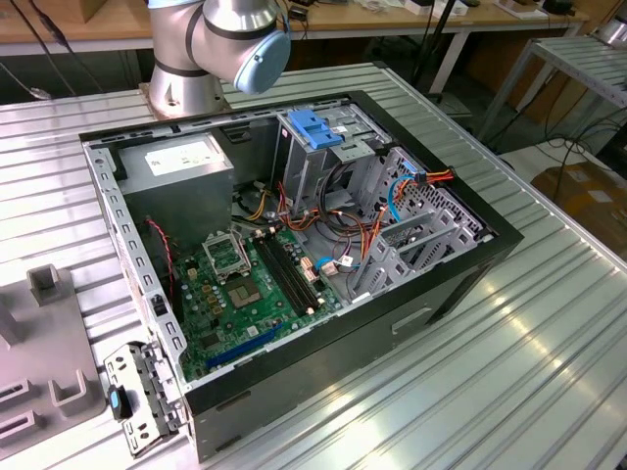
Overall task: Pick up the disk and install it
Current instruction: 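Pick up the disk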
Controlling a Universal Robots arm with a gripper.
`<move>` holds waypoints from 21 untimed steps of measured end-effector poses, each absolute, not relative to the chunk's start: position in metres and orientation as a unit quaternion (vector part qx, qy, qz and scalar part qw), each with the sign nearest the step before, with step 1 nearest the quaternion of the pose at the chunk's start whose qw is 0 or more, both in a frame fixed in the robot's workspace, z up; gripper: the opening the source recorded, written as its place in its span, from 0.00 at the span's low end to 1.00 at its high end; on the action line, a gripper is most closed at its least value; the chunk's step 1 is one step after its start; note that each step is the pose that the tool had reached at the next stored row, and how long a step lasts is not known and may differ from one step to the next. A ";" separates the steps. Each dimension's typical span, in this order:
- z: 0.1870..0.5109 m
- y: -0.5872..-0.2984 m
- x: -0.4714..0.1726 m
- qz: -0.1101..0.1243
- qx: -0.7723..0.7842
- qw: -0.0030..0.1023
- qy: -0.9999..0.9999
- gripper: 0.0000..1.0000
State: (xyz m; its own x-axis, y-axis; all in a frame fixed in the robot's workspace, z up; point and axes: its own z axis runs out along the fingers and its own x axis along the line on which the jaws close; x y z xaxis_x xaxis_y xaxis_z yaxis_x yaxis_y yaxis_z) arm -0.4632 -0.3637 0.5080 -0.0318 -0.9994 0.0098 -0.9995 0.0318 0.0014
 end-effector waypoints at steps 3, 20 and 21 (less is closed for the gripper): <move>0.513 -0.364 -0.463 0.003 0.696 0.004 -0.718 0.37; 0.513 -0.364 -0.455 0.003 0.696 0.004 -0.718 0.37; 0.513 -0.364 -0.453 0.003 0.696 0.004 -0.718 0.37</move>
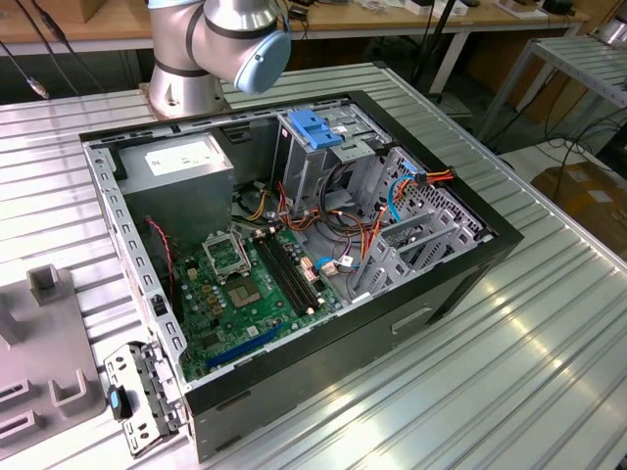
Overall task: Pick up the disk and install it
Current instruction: 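Pick up the disk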
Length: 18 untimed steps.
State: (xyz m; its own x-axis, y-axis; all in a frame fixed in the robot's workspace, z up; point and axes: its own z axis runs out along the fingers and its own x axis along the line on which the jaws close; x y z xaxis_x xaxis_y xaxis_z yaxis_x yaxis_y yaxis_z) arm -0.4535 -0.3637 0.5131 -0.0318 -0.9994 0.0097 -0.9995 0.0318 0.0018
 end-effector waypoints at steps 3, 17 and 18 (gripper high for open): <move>0.513 -0.364 -0.447 0.003 0.696 0.004 -0.718 0.37; 0.513 -0.364 -0.424 0.002 0.696 0.005 -0.718 0.37; 0.513 -0.364 -0.423 0.002 0.696 0.005 -0.718 0.37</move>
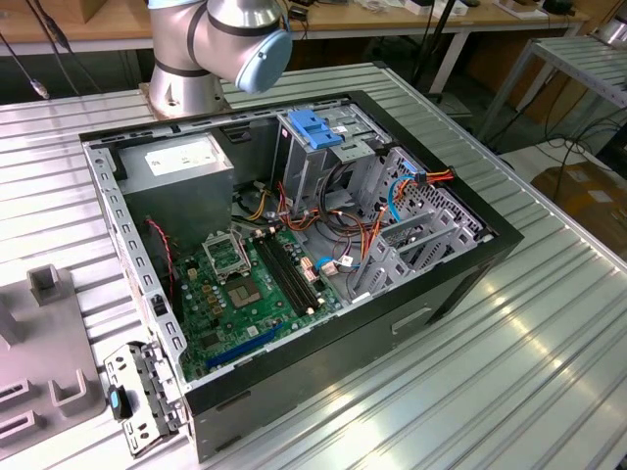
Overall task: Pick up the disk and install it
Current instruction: 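Pick up the disk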
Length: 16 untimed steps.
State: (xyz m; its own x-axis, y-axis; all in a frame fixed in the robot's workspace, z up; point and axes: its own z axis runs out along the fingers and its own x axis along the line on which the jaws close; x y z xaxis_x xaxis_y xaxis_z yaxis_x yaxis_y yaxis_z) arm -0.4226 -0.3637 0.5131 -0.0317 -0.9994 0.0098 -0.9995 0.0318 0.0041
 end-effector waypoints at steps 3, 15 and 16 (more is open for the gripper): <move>0.513 -0.364 -0.419 0.002 0.696 0.005 -0.718 0.37; 0.513 -0.364 -0.404 0.001 0.696 0.006 -0.718 0.37; 0.513 -0.364 -0.403 0.001 0.696 0.006 -0.718 0.37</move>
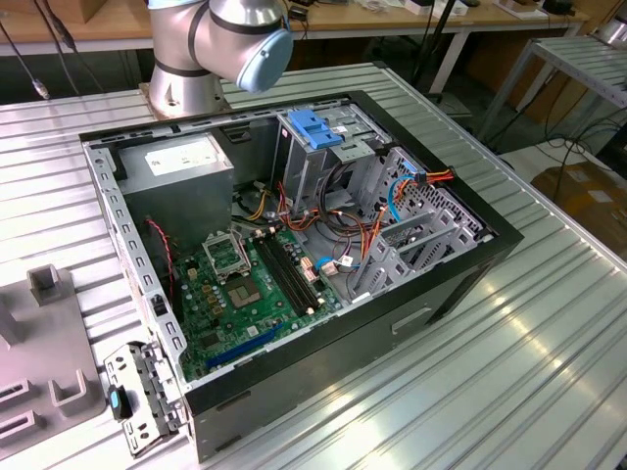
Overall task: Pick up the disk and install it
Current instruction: 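Pick up the disk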
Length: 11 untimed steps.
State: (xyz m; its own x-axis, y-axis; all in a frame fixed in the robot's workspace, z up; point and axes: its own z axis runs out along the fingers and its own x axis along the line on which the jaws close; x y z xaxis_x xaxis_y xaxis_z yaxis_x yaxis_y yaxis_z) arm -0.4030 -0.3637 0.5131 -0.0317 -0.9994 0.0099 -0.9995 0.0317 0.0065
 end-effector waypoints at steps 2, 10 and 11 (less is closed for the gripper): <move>0.513 -0.364 -0.401 0.001 0.696 0.006 -0.718 0.37; 0.513 -0.364 -0.391 0.001 0.696 0.006 -0.718 0.37; 0.513 -0.364 -0.390 0.001 0.696 0.006 -0.718 0.37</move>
State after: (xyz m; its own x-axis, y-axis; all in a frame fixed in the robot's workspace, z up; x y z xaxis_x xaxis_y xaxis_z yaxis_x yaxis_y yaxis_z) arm -0.3897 -0.3637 0.5132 -0.0317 -0.9994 0.0099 -0.9995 0.0318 0.0078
